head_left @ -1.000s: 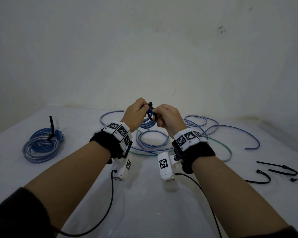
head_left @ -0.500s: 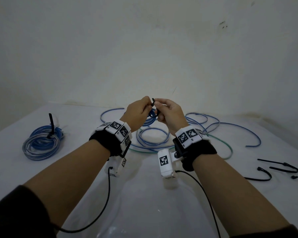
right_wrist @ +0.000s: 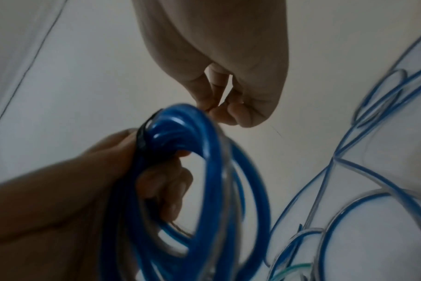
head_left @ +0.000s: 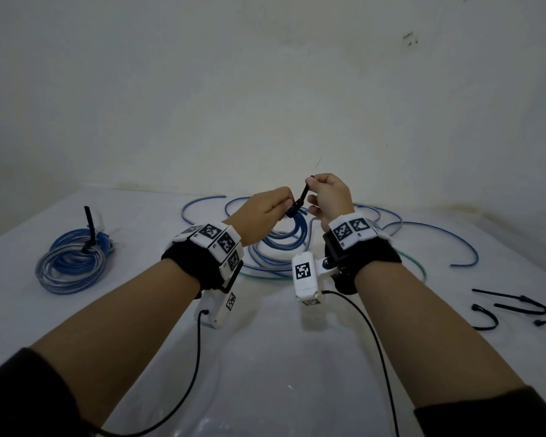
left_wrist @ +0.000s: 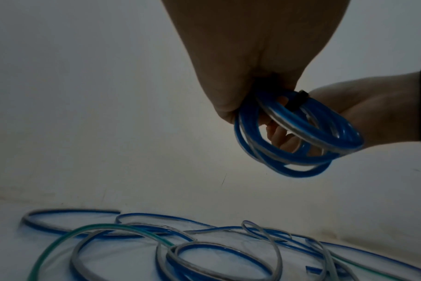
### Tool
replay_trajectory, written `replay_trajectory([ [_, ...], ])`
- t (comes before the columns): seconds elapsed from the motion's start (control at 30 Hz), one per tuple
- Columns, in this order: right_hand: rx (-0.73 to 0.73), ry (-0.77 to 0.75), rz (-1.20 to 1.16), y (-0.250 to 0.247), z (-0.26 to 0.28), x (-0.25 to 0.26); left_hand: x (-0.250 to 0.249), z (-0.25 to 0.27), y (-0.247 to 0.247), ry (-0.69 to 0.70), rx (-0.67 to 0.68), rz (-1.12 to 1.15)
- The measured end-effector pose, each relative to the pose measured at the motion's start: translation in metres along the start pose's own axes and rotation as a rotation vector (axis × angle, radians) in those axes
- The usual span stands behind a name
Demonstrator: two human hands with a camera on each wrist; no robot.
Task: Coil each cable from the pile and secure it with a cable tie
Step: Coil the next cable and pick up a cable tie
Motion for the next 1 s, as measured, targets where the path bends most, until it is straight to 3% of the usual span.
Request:
replay_trajectory([
  [0.1,0.031,-0.013,0.015,0.005,0.001,0.001,0.005,-0.002,-0.001,-0.031,-0.02,0.0],
  [0.27,0.262,0.027,0.02,0.027,0.012,-0.004,0.018,-0.003,-0.007,-0.082,-0.082,-0.02],
  [0.43,0.159,-0.05,0.068,0.023,0.01,-0.002,0.024,-0.003,-0.008,-0.092,-0.134,-0.016],
  [0.53,0.169,-0.041,0.069,0.024,0.007,-0.004,0.023,-0.003,-0.009,-0.084,-0.153,0.037],
  [0.83,0.087,-0.021,0.141,0.023,0.0,0.003,0.005,-0.003,-0.004,0.022,-0.136,0.121],
  [1.0,0.065,-0.014,0.191,0.025,-0.002,0.003,0.009,-0.001,-0.006,-0.006,-0.101,0.062],
])
Point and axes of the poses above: each hand's wrist, its own z-axis away from the middle knuckle, its own y-axis out of the palm, x = y × z, the point moved 9 cm from there along -z, towards the middle knuckle, and after that the axes turned 12 degrees about y, right-handed, at the moved point
